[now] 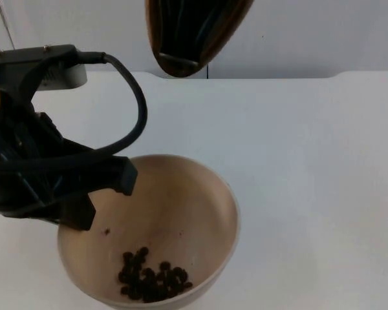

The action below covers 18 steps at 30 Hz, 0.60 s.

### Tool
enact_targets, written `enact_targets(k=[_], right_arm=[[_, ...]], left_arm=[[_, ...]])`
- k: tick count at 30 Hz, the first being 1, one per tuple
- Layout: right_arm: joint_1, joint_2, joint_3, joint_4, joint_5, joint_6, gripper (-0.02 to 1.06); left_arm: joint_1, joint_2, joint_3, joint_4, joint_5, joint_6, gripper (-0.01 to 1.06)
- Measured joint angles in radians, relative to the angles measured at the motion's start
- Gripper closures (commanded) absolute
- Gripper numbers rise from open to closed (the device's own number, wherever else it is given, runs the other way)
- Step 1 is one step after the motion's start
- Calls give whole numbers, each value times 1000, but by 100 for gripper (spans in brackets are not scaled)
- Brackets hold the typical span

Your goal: Pick up the bowl with the left hand and pour the coffee beans from the cup into the bowl with the right hand.

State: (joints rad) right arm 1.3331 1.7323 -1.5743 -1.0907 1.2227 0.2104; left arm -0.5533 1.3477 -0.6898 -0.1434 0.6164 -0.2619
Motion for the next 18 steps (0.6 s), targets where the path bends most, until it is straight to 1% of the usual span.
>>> enact_targets(k=[10, 15, 17, 18], right_arm=[[-36, -26, 0, 143, -6, 41, 104], [-51, -26, 0, 176, -7, 44, 104], [-63, -26, 0, 203, -11, 44, 104], [-75, -26, 0, 231, -13, 48, 104]], left_arm=[[0, 0, 0, -10, 0, 0, 105], [0, 0, 0, -10, 0, 0, 105], [0, 0, 0, -10, 0, 0, 105], [0, 0, 0, -10, 0, 0, 105]])
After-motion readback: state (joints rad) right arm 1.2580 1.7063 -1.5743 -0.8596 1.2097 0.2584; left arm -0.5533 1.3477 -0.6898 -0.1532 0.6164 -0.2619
